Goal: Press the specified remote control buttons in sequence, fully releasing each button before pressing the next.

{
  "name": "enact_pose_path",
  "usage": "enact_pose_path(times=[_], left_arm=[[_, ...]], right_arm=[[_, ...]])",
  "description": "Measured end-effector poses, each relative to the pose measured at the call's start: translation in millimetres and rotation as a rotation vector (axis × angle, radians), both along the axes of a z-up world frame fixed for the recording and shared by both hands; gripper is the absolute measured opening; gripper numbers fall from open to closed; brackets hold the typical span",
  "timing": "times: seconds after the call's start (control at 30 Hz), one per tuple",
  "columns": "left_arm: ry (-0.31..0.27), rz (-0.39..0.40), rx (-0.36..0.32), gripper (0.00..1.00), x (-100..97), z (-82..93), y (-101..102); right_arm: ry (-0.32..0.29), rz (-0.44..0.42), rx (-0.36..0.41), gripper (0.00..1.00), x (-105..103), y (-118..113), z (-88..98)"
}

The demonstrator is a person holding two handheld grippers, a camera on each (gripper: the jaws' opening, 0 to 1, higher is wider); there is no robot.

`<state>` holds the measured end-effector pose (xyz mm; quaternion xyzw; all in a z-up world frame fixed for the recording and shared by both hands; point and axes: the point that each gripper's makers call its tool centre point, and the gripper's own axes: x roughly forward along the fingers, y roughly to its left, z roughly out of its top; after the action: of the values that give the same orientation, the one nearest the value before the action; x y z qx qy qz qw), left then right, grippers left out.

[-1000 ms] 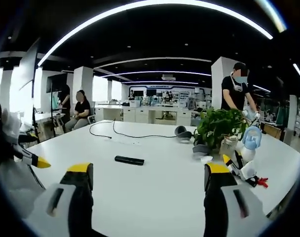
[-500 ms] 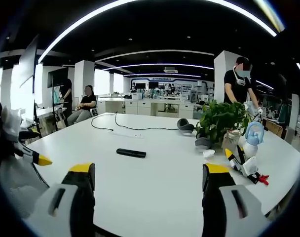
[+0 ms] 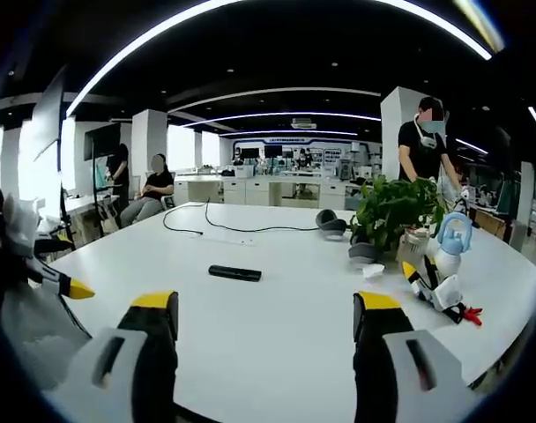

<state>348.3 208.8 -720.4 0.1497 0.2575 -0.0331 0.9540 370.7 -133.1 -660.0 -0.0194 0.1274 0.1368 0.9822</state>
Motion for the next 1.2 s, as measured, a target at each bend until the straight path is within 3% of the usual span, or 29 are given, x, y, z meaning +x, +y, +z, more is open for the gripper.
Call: enact_pose_path(times=[0.17, 0.33, 0.43, 0.5, 0.6, 0.7, 0.97, 1.2], left_arm=[[-0.027, -0.006, -0.015, 1.0, 2.1, 6.8, -2.8], [0.008, -0.015, -0.033, 1.0, 3.6, 4.9, -4.0], [0.002, -0.021, -0.049, 1.0, 6.7, 9.1, -6.3], [-0.002, -0.024, -0.05, 1.0, 10.5, 12.3, -7.5], [-0.002, -0.036, -0.053, 0.91, 20.2, 18.5, -10.0], [-0.003, -0.07, -0.057, 0.92, 32.6, 24.8, -15.9], [0.012, -0.184, 0.03, 0.91, 65.8, 34.5, -26.8], [0.07, -0.276, 0.083, 0.84, 93.2, 32.2, -38.4]], right_arm=[[0.016, -0.009, 0.003, 0.81, -0.2, -2.3, -2.2], [0.006, -0.011, 0.016, 0.78, -0.2, -3.2, 0.4], [0.022, -0.015, 0.018, 0.77, 0.2, -4.1, -2.3], [0.023, -0.014, 0.026, 0.76, 0.1, -4.0, -2.1], [0.022, -0.017, 0.031, 0.74, 0.2, -4.7, -1.8], [0.032, -0.02, 0.031, 0.72, 0.5, -5.5, -3.6], [0.051, -0.017, 0.034, 0.7, 0.5, -4.8, -7.2], [0.078, -0.031, 0.03, 0.66, 0.7, -6.9, -12.8]])
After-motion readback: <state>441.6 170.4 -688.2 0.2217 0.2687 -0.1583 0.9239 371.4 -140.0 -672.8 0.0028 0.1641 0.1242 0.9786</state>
